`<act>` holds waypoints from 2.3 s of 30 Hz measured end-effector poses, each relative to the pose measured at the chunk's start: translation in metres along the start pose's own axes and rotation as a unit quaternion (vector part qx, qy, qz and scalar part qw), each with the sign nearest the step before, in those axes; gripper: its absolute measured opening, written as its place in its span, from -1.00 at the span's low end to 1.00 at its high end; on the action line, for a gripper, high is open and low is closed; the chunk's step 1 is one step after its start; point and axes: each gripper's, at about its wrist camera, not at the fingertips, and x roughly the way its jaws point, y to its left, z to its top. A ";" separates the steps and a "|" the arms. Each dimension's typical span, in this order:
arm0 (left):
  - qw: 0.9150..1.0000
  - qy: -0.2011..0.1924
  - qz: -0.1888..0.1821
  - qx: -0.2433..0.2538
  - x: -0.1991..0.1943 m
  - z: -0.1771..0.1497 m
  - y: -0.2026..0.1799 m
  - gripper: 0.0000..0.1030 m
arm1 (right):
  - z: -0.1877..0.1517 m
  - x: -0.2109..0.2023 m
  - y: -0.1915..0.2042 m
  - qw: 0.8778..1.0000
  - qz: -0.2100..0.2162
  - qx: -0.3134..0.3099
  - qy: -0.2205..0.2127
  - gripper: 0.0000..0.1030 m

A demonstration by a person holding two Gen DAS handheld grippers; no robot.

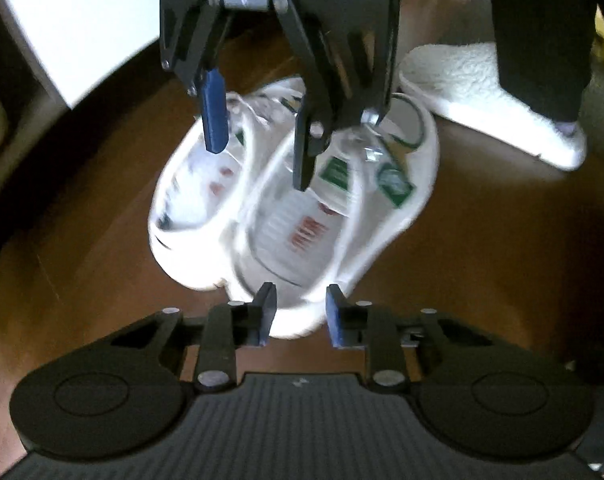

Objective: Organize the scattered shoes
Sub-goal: 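Grasp both white green-trimmed sneakers together by the heels with the right tool, then carry the white sneakers under the beige slippers' shelf with the right tool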

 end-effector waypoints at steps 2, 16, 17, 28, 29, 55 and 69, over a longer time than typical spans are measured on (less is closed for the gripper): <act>1.000 0.004 0.000 -0.028 0.003 -0.006 -0.011 -0.63 | 0.001 0.013 0.007 0.999 -0.008 -0.026 0.025 -0.05; 0.985 0.018 0.125 -0.121 0.016 -0.015 0.016 -0.71 | 0.019 0.036 -0.062 0.979 0.070 0.190 0.027 -0.83; 0.983 0.016 0.133 -0.123 0.015 -0.016 0.022 -0.70 | 0.023 0.037 -0.075 0.972 0.066 0.227 0.016 -0.84; 0.940 -0.022 0.194 -0.281 -0.013 -0.026 0.113 -0.63 | 0.033 0.045 -0.174 0.818 0.016 0.570 -0.072 -0.67; 0.938 -0.029 0.191 -0.288 -0.016 -0.025 0.106 -0.62 | 0.031 0.042 -0.175 0.821 0.030 0.565 -0.076 -0.59; 0.965 0.003 0.223 -0.139 0.007 -0.009 0.064 0.34 | -0.010 0.033 -0.112 0.917 -0.047 0.388 -0.082 0.31; 0.972 0.014 0.235 0.001 0.013 -0.026 0.163 0.34 | 0.043 0.065 -0.138 0.829 -0.116 0.530 -0.135 0.31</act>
